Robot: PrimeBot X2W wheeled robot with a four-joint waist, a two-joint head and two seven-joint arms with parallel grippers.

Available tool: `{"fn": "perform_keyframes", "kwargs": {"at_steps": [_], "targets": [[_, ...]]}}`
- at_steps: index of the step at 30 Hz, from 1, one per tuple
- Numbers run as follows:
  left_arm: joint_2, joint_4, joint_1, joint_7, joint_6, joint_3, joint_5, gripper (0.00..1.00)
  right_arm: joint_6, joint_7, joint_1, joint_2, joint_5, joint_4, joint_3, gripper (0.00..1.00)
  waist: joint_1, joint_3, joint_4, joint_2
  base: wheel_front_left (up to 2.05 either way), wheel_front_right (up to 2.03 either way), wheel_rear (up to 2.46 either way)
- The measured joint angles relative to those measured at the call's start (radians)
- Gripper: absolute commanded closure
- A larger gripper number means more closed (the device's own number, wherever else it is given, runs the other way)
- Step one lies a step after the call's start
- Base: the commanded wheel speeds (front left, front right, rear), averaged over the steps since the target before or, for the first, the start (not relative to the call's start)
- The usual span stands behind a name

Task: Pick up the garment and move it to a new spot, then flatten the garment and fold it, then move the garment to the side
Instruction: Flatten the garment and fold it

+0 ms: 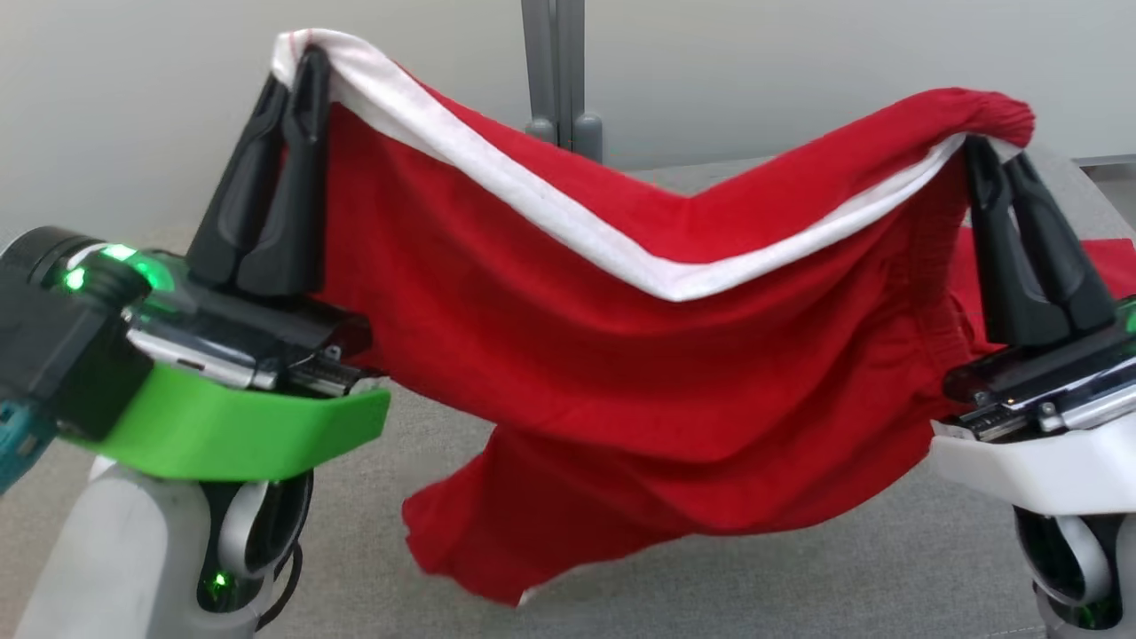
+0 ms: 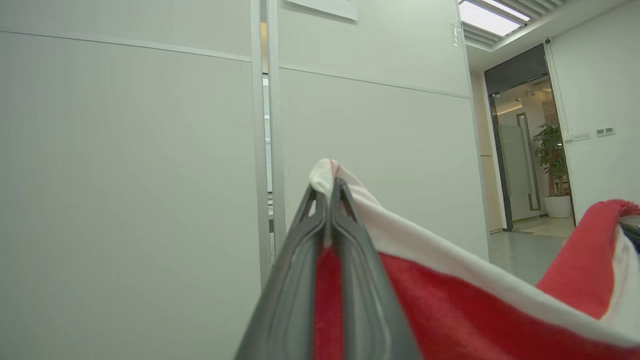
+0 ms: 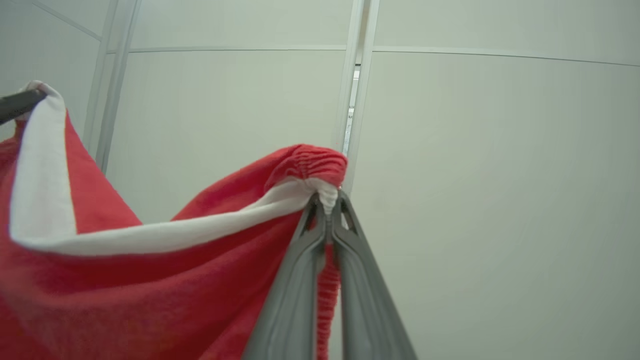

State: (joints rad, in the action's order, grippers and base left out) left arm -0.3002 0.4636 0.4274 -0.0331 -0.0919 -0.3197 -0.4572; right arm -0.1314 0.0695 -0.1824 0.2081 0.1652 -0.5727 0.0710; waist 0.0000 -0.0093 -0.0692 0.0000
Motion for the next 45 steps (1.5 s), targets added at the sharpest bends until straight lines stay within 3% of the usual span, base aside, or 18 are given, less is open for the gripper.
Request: {"fn": "perform_keyframes", "kwargs": {"at_steps": [5,10,14,16,19,23,28,33,45], "targets": [[0.007,-0.108,0.096,-0.032,0.04,-0.028,-0.026,1.0,0.0,-0.01,-0.053,-0.002,0.033,0.151,0.04,1.0,0.0,0.054,-0.006,0.0,0.0,0.0,0.0],[0.015,-0.332,0.268,-0.032,0.096,-0.023,-0.042,1.0,0.0,-0.071,-0.273,-0.002,0.051,0.401,0.104,1.0,0.0,0.133,-0.008,0.0,0.0,0.0,0.0],[0.029,-0.555,0.484,0.047,0.119,0.021,-0.026,1.0,0.0,-0.179,-0.552,-0.027,0.001,0.645,0.118,1.0,0.0002,0.208,-0.009,0.0,0.0,0.0,0.0],[0.035,-0.656,0.588,0.118,0.128,0.036,-0.006,1.0,0.0,-0.258,-0.681,-0.073,-0.034,0.763,0.092,1.0,0.0002,0.248,-0.009,0.0,0.0,0.0,0.0],[0.057,-0.763,0.688,0.205,0.138,0.042,0.012,1.0,0.0,-0.313,-0.814,-0.111,-0.102,0.903,0.066,1.0,0.0002,0.305,-0.008,0.0,0.0,0.0,0.0],[0.096,-0.871,0.714,0.269,0.155,0.041,0.013,1.0,0.0,-0.33,-0.872,-0.139,-0.159,1.033,0.056,1.0,0.0003,0.381,0.001,0.0,0.0,0.0,0.0],[0.138,-0.894,0.608,0.291,0.18,0.024,0.03,1.0,0.0,-0.332,-0.8,-0.151,-0.167,1.042,0.069,1.0,0.0004,0.459,0.024,0.0,0.0,0.0,0.0],[0.188,-0.746,0.399,0.294,0.198,0.074,0.049,1.0,0.0,-0.332,-0.628,-0.155,-0.129,0.969,0.086,1.0,0.0003,0.494,0.067,0.0,0.0,0.0,0.0],[0.242,-0.463,0.007,0.295,0.216,0.197,0.081,1.0,0.0,-0.332,-0.327,-0.156,-0.023,0.748,0.076,1.0,0.0,0.409,0.079,0.0,0.0,0.0,0.0]]}}
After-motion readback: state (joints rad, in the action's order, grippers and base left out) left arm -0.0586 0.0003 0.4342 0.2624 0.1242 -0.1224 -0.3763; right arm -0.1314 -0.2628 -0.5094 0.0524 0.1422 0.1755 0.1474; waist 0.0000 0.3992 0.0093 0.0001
